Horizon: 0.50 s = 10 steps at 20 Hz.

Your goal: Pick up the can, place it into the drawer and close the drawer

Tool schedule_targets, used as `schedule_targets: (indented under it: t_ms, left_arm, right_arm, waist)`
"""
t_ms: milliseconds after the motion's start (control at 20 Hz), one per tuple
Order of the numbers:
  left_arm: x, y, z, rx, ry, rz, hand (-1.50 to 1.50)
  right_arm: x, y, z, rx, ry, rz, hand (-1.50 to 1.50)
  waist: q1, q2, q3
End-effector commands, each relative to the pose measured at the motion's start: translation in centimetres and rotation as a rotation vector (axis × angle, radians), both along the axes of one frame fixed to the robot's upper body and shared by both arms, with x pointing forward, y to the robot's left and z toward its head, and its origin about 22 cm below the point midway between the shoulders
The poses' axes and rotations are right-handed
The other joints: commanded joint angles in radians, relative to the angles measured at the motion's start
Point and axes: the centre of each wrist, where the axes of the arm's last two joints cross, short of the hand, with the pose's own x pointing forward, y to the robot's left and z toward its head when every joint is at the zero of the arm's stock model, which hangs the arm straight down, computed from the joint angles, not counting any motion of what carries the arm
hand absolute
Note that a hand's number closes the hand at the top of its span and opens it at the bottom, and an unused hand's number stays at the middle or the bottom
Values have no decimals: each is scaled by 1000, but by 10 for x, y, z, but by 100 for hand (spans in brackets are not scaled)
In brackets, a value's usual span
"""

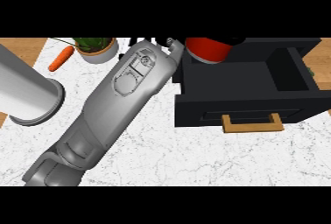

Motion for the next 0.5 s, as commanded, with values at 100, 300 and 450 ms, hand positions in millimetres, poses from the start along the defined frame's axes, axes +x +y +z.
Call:
schedule_targets:
  t_ms: [100, 300, 450]
  left_arm:
    - [17, -6, 0, 35, 19, -10, 150]
    - [20, -20, 2, 56, 22, 36, 150]
    - [20, -23, -5, 74, 30, 13, 150]
  right_arm:
    - [9, 6, 3, -10, -8, -7, -150]
    - [5, -2, 5, -27, -2, 29, -150]
    - [21, 1, 8, -18, -5, 16, -150]
  waist:
    - [0, 3, 0]
    - [-29, 8, 1]
    - [-29, 9, 1]
